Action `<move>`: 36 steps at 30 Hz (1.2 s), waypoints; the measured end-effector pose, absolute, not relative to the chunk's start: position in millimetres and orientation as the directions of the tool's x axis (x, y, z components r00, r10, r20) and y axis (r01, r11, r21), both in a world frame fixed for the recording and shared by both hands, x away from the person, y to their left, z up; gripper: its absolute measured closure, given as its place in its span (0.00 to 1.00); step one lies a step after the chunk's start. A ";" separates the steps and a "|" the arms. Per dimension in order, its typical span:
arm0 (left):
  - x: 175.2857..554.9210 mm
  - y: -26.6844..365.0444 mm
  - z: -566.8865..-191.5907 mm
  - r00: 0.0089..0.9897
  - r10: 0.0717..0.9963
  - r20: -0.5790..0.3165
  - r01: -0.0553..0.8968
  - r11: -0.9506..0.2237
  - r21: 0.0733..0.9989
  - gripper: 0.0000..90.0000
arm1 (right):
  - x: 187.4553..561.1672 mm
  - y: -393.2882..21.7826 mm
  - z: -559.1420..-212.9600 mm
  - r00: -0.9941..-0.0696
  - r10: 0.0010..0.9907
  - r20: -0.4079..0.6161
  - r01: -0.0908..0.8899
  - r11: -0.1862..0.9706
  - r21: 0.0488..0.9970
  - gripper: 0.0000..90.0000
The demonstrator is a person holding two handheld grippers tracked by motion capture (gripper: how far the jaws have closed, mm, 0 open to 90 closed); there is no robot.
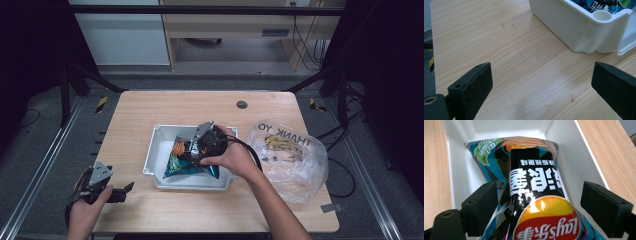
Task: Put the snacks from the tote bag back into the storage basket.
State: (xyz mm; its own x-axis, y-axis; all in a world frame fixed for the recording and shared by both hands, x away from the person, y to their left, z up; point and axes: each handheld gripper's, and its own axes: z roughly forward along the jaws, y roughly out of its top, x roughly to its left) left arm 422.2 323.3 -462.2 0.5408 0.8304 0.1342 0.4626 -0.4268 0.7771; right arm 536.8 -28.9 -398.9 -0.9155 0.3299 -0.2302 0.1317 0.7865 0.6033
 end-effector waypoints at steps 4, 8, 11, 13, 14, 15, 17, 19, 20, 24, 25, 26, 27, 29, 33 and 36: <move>421.7 322.9 -462.3 0.541 0.830 0.134 0.463 -0.427 0.777 0.03 | 532.9 -32.3 -395.7 -0.911 0.351 -0.214 0.151 0.771 0.619 0.14; 421.7 323.2 -462.2 0.540 0.831 0.133 0.463 -0.426 0.777 0.03 | 528.8 -34.4 -392.9 -0.907 0.366 -0.207 0.164 0.762 0.626 0.13; 421.7 323.3 -462.2 0.539 0.832 0.132 0.463 -0.424 0.778 0.03 | 526.2 -35.6 -389.4 -0.903 0.379 -0.203 0.171 0.749 0.640 0.13; 421.5 323.3 -462.1 0.540 0.832 0.132 0.463 -0.424 0.778 0.03 | 524.7 -36.3 -386.0 -0.899 0.387 -0.204 0.173 0.743 0.647 0.13; 421.5 323.3 -462.1 0.540 0.832 0.132 0.463 -0.424 0.778 0.03 | 524.0 -36.4 -384.7 -0.897 0.394 -0.200 0.177 0.735 0.654 0.13; 421.5 323.3 -462.2 0.540 0.832 0.132 0.463 -0.424 0.778 0.03 | 522.9 -36.8 -382.9 -0.893 0.405 -0.195 0.184 0.725 0.664 0.12; 421.8 323.4 -462.2 0.539 0.832 0.131 0.464 -0.423 0.778 0.03 | 521.2 -37.5 -380.3 -0.888 0.417 -0.195 0.188 0.715 0.674 0.12; 421.9 323.4 -462.3 0.539 0.832 0.131 0.464 -0.423 0.778 0.03 | 520.4 -38.2 -379.1 -0.887 0.419 -0.196 0.188 0.713 0.676 0.12; 421.9 323.5 -462.3 0.538 0.833 0.130 0.464 -0.422 0.779 0.03 | 518.8 -38.8 -377.3 -0.883 0.428 -0.194 0.193 0.706 0.681 0.12; 421.9 323.9 -461.9 0.539 0.832 0.131 0.464 -0.423 0.778 0.03 | 516.2 -40.3 -374.1 -0.872 0.447 -0.200 0.201 0.700 0.686 0.12; 422.0 324.0 -461.9 0.539 0.832 0.131 0.463 -0.422 0.779 0.03 | 514.5 -41.4 -371.8 -0.867 0.456 -0.199 0.208 0.695 0.688 0.11; 422.1 324.0 -462.1 0.538 0.833 0.130 0.464 -0.421 0.779 0.03 | 513.1 -41.6 -370.5 -0.860 0.471 -0.196 0.217 0.686 0.694 0.10; 422.1 324.0 -462.1 0.538 0.833 0.130 0.464 -0.421 0.779 0.03 | 513.1 -41.6 -370.5 -0.860 0.471 -0.196 0.217 0.686 0.694 0.10; 422.2 324.1 -462.4 0.537 0.834 0.127 0.465 -0.418 0.780 0.03 | 508.4 -44.3 -365.4 -0.848 0.493 -0.193 0.230 0.671 0.705 0.10; 422.1 325.4 -462.2 0.532 0.838 0.122 0.467 -0.410 0.783 0.03 | 504.1 -47.4 -359.4 -0.843 0.507 -0.181 0.238 0.653 0.718 0.10; 422.8 327.2 -460.1 0.526 0.842 0.120 0.458 -0.399 0.795 0.03 | 498.9 -54.2 -351.7 -0.823 0.542 -0.168 0.261 0.625 0.735 0.09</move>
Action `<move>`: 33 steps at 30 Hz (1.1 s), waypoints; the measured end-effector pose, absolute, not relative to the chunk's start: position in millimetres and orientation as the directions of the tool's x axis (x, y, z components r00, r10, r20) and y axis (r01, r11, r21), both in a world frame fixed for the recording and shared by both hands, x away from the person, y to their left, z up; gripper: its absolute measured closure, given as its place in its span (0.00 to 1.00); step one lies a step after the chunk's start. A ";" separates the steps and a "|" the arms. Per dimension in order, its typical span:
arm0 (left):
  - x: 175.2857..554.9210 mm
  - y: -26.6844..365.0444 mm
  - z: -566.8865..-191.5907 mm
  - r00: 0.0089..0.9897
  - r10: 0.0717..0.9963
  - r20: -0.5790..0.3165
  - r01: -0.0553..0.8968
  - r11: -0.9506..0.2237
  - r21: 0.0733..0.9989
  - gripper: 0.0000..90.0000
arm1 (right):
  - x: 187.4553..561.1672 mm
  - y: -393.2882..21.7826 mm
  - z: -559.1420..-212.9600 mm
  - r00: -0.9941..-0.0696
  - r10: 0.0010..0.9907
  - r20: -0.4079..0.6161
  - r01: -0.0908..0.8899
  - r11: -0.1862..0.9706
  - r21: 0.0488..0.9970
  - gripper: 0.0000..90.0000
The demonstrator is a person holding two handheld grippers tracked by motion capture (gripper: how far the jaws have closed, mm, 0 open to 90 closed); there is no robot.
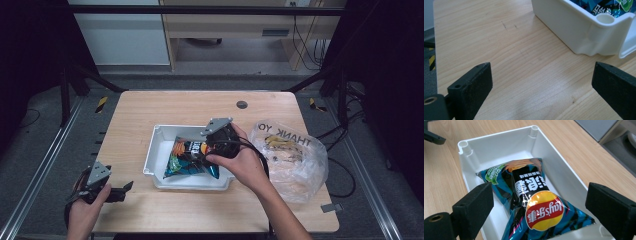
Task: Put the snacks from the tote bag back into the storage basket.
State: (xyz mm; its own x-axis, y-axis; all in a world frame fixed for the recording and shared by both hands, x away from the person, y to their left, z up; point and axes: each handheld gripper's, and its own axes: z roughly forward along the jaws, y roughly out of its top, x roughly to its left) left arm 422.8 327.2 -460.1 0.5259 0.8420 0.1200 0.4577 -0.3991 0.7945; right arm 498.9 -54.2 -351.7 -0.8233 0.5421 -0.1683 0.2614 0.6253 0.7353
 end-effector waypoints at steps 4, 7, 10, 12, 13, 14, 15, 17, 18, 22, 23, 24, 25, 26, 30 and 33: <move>422.8 328.6 -459.6 0.518 0.847 0.117 0.455 -0.389 0.801 0.03 | 496.6 -63.3 -348.4 -0.800 0.577 -0.167 0.281 0.606 0.744 0.09; 421.6 329.5 -459.1 0.521 0.846 0.114 0.454 -0.388 0.802 0.03 | 495.0 -71.1 -347.7 -0.778 0.607 -0.160 0.305 0.587 0.750 0.09; 420.4 329.6 -459.0 0.520 0.846 0.113 0.453 -0.386 0.804 0.03 | 492.8 -79.0 -346.5 -0.747 0.642 -0.171 0.327 0.578 0.747 0.09; 420.8 329.4 -459.2 0.521 0.845 0.116 0.452 -0.389 0.803 0.03 | 490.7 -84.5 -346.5 -0.713 0.669 -0.210 0.323 0.580 0.748 0.11; 422.1 329.1 -459.8 0.521 0.845 0.117 0.458 -0.393 0.798 0.03 | 490.1 -87.2 -347.0 -0.691 0.684 -0.233 0.322 0.580 0.748 0.11; 422.1 329.1 -459.8 0.521 0.845 0.117 0.458 -0.393 0.798 0.03 | 490.1 -87.2 -347.0 -0.691 0.684 -0.233 0.322 0.580 0.748 0.11; 422.7 328.4 -460.5 0.518 0.848 0.112 0.460 -0.387 0.799 0.03 | 490.0 -90.0 -347.4 -0.681 0.695 -0.231 0.331 0.572 0.750 0.11; 422.6 327.5 -460.6 0.521 0.845 0.117 0.457 -0.392 0.798 0.03 | 488.3 -97.4 -348.7 -0.671 0.715 -0.197 0.349 0.539 0.766 0.10; 422.3 327.4 -460.3 0.529 0.839 0.126 0.449 -0.403 0.798 0.03 | 487.3 -99.0 -348.9 -0.666 0.717 -0.203 0.350 0.542 0.764 0.10; 420.9 327.3 -460.7 0.536 0.833 0.135 0.441 -0.413 0.797 0.03 | 482.1 -104.2 -348.1 -0.654 0.731 -0.193 0.354 0.522 0.776 0.09; 421.1 327.9 -460.6 0.536 0.833 0.135 0.441 -0.413 0.797 0.03 | 480.4 -105.2 -347.1 -0.654 0.731 -0.193 0.351 0.520 0.779 0.09; 421.5 328.4 -460.7 0.534 0.836 0.130 0.445 -0.408 0.797 0.03 | 478.7 -106.1 -346.2 -0.652 0.733 -0.193 0.349 0.516 0.783 0.09; 422.0 329.0 -460.8 0.529 0.839 0.129 0.446 -0.404 0.798 0.03 | 476.8 -107.3 -345.1 -0.650 0.735 -0.193 0.349 0.514 0.784 0.09; 422.4 329.5 -460.8 0.527 0.840 0.128 0.448 -0.403 0.798 0.03 | 475.1 -108.3 -343.9 -0.650 0.735 -0.194 0.345 0.513 0.786 0.09; 422.2 330.0 -460.6 0.526 0.840 0.131 0.445 -0.403 0.800 0.03 | 468.1 -111.2 -339.2 -0.650 0.736 -0.191 0.336 0.503 0.797 0.09; 421.2 328.9 -460.4 0.530 0.838 0.131 0.444 -0.406 0.799 0.03 | 461.6 -114.4 -336.0 -0.647 0.736 -0.201 0.324 0.504 0.800 0.09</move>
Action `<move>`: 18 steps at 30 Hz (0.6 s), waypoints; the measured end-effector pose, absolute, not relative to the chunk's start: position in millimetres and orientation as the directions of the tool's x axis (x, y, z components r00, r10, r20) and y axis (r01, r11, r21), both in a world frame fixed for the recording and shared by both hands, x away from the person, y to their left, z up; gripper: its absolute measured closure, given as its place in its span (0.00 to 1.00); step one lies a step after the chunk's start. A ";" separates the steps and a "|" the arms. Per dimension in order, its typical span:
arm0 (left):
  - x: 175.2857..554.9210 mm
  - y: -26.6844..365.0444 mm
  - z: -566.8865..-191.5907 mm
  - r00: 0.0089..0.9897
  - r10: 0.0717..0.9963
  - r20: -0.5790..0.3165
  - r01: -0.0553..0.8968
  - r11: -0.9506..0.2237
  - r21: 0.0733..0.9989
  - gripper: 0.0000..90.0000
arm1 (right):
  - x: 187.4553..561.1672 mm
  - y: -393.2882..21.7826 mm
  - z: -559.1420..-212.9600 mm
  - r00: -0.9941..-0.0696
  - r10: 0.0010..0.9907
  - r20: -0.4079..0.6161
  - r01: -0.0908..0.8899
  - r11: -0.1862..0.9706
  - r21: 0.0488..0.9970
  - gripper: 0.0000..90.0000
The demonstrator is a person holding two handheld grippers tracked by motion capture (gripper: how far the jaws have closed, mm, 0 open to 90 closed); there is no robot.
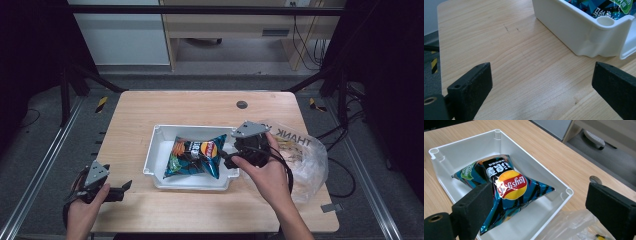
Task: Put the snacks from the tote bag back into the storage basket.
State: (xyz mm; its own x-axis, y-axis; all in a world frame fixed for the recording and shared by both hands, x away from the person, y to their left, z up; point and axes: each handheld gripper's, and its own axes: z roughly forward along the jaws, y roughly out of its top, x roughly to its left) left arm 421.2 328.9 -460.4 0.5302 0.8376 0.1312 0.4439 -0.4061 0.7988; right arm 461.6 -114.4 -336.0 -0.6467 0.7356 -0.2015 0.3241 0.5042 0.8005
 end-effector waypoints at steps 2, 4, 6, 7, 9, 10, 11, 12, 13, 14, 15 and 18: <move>420.7 327.6 -459.9 0.533 0.837 0.124 0.442 -0.401 0.802 0.03 | 456.7 -118.2 -334.9 -0.645 0.736 -0.205 0.335 0.513 0.790 0.08; 420.3 327.1 -459.5 0.531 0.838 0.123 0.441 -0.397 0.805 0.03 | 453.1 -122.3 -333.3 -0.644 0.738 -0.200 0.343 0.512 0.787 0.09; 420.2 327.1 -459.4 0.530 0.839 0.122 0.442 -0.396 0.805 0.03 | 451.7 -123.7 -332.9 -0.641 0.741 -0.200 0.343 0.510 0.789 0.09; 420.0 327.1 -459.0 0.529 0.840 0.122 0.441 -0.395 0.806 0.03 | 448.7 -128.0 -331.7 -0.633 0.747 -0.203 0.343 0.505 0.792 0.09; 419.9 326.9 -458.6 0.530 0.839 0.123 0.439 -0.395 0.807 0.03 | 445.9 -132.1 -330.8 -0.629 0.751 -0.202 0.344 0.502 0.794 0.09; 419.8 326.6 -458.4 0.530 0.839 0.123 0.438 -0.395 0.807 0.03 | 444.3 -133.9 -330.6 -0.625 0.754 -0.202 0.346 0.500 0.794 0.09; 419.8 326.6 -458.4 0.530 0.839 0.123 0.438 -0.395 0.807 0.03 | 444.3 -133.9 -330.6 -0.625 0.754 -0.202 0.346 0.500 0.794 0.09; 419.8 326.4 -458.3 0.530 0.839 0.124 0.438 -0.396 0.807 0.03 | 442.9 -136.0 -330.5 -0.623 0.756 -0.201 0.349 0.498 0.794 0.09; 419.8 326.0 -458.4 0.533 0.837 0.123 0.438 -0.398 0.806 0.03 | 441.7 -138.2 -330.6 -0.622 0.757 -0.201 0.348 0.497 0.795 0.09; 419.9 325.7 -458.5 0.534 0.837 0.122 0.439 -0.398 0.805 0.03 | 439.9 -140.6 -330.4 -0.616 0.761 -0.204 0.350 0.496 0.794 0.09; 419.8 325.5 -458.5 0.534 0.837 0.122 0.440 -0.398 0.805 0.03 | 437.3 -143.8 -330.2 -0.610 0.764 -0.211 0.350 0.498 0.793 0.09; 419.4 325.0 -458.4 0.536 0.835 0.124 0.438 -0.401 0.805 0.03 | 434.6 -147.3 -330.1 -0.605 0.767 -0.216 0.349 0.498 0.794 0.09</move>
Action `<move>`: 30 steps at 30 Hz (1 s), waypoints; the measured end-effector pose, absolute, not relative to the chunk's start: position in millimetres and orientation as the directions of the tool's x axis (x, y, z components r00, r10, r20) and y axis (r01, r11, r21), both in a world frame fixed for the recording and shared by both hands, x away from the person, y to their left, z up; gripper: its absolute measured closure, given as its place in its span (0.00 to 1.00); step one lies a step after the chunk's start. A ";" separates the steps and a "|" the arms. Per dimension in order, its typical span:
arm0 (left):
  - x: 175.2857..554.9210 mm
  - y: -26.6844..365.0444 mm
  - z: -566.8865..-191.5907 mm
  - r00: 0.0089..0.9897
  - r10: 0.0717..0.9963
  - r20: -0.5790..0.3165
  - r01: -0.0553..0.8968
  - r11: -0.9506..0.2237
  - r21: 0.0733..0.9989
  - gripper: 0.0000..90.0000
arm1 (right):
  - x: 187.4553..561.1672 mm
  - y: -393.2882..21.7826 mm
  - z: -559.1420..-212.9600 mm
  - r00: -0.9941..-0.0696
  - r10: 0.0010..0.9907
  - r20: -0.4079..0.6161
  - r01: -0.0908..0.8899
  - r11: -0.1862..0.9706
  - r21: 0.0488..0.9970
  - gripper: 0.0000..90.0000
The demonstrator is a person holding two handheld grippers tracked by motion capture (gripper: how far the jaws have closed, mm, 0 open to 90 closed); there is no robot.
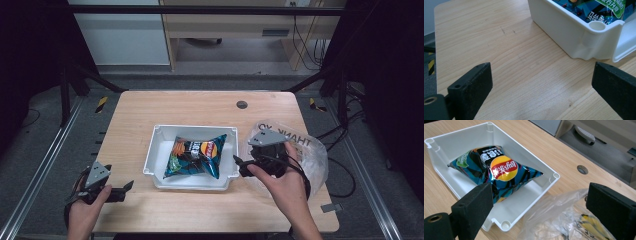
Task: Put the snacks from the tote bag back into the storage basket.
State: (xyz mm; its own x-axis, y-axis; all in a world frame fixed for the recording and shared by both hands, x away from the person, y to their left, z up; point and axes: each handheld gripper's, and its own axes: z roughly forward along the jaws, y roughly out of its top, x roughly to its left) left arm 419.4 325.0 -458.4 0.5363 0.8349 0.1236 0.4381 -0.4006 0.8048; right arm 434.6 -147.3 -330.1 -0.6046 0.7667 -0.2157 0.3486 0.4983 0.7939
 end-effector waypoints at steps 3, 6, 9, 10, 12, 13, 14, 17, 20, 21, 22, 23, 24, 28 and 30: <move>418.7 324.9 -458.0 0.536 0.835 0.124 0.435 -0.399 0.807 0.03 | 431.3 -152.3 -331.0 -0.594 0.776 -0.212 0.355 0.490 0.796 0.09; 417.8 323.9 -456.4 0.545 0.829 0.127 0.417 -0.400 0.816 0.03 | 426.0 -158.2 -333.0 -0.582 0.786 -0.207 0.364 0.479 0.799 0.09; 417.9 323.2 -455.9 0.548 0.826 0.133 0.412 -0.405 0.816 0.03 | 422.4 -162.5 -333.5 -0.575 0.791 -0.210 0.363 0.477 0.801 0.09; 417.9 323.2 -455.9 0.548 0.826 0.133 0.412 -0.405 0.816 0.03 | 422.4 -162.5 -333.5 -0.575 0.791 -0.210 0.363 0.477 0.801 0.09; 418.1 323.2 -456.3 0.547 0.826 0.132 0.416 -0.406 0.814 0.03 | 420.6 -165.5 -333.6 -0.569 0.796 -0.208 0.367 0.472 0.802 0.09; 418.0 323.3 -456.3 0.547 0.827 0.132 0.416 -0.405 0.814 0.03 | 419.9 -167.8 -333.6 -0.567 0.797 -0.208 0.367 0.470 0.803 0.09; 417.6 323.5 -456.0 0.544 0.829 0.132 0.415 -0.402 0.816 0.03 | 418.9 -171.5 -334.3 -0.559 0.804 -0.204 0.373 0.463 0.804 0.09; 417.4 323.6 -456.0 0.543 0.830 0.130 0.415 -0.400 0.817 0.03 | 418.4 -174.8 -335.3 -0.554 0.808 -0.202 0.378 0.460 0.804 0.09; 417.6 324.1 -455.8 0.542 0.830 0.130 0.415 -0.399 0.818 0.03 | 416.4 -183.5 -337.9 -0.532 0.825 -0.193 0.390 0.441 0.808 0.09; 417.6 324.3 -455.7 0.542 0.830 0.130 0.416 -0.399 0.817 0.03 | 415.7 -185.7 -338.5 -0.525 0.831 -0.186 0.398 0.433 0.809 0.09; 417.6 324.6 -455.8 0.542 0.831 0.130 0.416 -0.399 0.817 0.03 | 415.4 -188.1 -339.0 -0.521 0.832 -0.188 0.398 0.432 0.809 0.09; 417.7 324.6 -456.0 0.539 0.832 0.129 0.417 -0.396 0.818 0.03 | 414.9 -190.2 -339.4 -0.516 0.836 -0.186 0.401 0.427 0.811 0.09; 417.7 324.6 -456.0 0.539 0.832 0.129 0.417 -0.396 0.818 0.03 | 414.3 -192.3 -339.8 -0.511 0.840 -0.182 0.404 0.422 0.811 0.09; 417.4 324.6 -455.6 0.539 0.832 0.130 0.417 -0.398 0.817 0.03 | 412.7 -197.6 -341.7 -0.498 0.848 -0.180 0.410 0.413 0.813 0.09; 417.5 324.9 -455.7 0.539 0.832 0.130 0.418 -0.397 0.817 0.03 | 411.9 -201.5 -345.8 -0.488 0.855 -0.176 0.419 0.406 0.812 0.09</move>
